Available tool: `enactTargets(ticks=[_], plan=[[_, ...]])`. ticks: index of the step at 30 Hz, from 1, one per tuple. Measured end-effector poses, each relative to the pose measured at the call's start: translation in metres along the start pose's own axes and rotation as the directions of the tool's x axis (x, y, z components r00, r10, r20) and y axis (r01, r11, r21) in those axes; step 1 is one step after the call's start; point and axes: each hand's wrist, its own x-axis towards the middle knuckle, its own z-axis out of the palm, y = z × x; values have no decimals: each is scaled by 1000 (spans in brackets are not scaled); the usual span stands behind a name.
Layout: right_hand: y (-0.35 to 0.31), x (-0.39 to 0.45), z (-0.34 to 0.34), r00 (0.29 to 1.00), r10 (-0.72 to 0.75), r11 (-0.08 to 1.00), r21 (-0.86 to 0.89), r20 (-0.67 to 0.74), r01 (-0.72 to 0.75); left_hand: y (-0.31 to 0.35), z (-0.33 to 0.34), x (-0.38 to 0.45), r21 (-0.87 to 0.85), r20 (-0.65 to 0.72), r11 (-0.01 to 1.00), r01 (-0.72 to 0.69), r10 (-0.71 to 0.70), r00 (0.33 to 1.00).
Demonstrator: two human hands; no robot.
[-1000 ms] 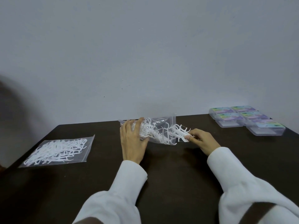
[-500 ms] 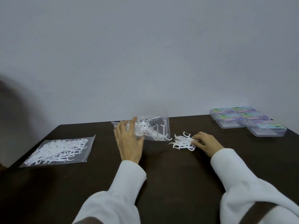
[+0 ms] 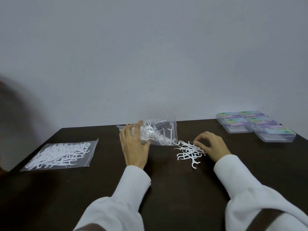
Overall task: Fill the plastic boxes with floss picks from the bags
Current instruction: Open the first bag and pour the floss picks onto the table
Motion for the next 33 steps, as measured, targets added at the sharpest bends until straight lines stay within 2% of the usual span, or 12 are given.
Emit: enactTargets(ticks=[2, 4, 7, 11, 12, 15, 17, 21, 24, 27, 30, 33], plan=[[-7, -2, 3, 997, -30, 983, 176, -68, 42, 1, 1, -2, -18, 1, 1000, -17, 17, 1000], [-16, -4, 4, 996, -34, 931, 359, -77, 59, 4, 1, -4, -53, 0, 998, -43, 43, 999], [-25, -4, 7, 998, -54, 852, 523, 39, 26, 12, 2, -8, -126, -11, 989, -82, 81, 997], [-32, -4, 13, 982, -24, 719, 686, 188, -114, 19, 5, -13, -154, -24, 976, -152, 150, 988], [-32, -3, 13, 979, -16, 718, 684, 204, -131, 20, 6, -14, -150, -28, 974, -167, 165, 986], [-29, -2, 14, 975, 24, 840, 525, 221, -139, 22, 9, -17, -123, -29, 972, -202, 200, 979], [-26, -3, 15, 967, 50, 869, 467, 250, -166, 22, 11, -19, -96, -20, 972, -215, 214, 977], [-28, -4, 16, 936, 52, 900, 390, 348, -195, 20, 13, -20, -50, -17, 966, -252, 252, 968], [-30, -4, 16, 944, 42, 939, 310, 328, -150, 19, 14, -20, -33, -12, 960, -279, 279, 960], [-31, -5, 15, 936, 89, 946, 266, 342, -187, 19, 14, -20, -22, -3, 959, -281, 281, 960], [-35, -6, 12, 934, 115, 936, 278, 339, -217, 17, 14, -19, -10, -13, 962, -273, 273, 962], [-35, -6, 9, 947, 99, 950, 255, 307, -182, 14, 11, -16, -21, -12, 968, -249, 249, 968]])
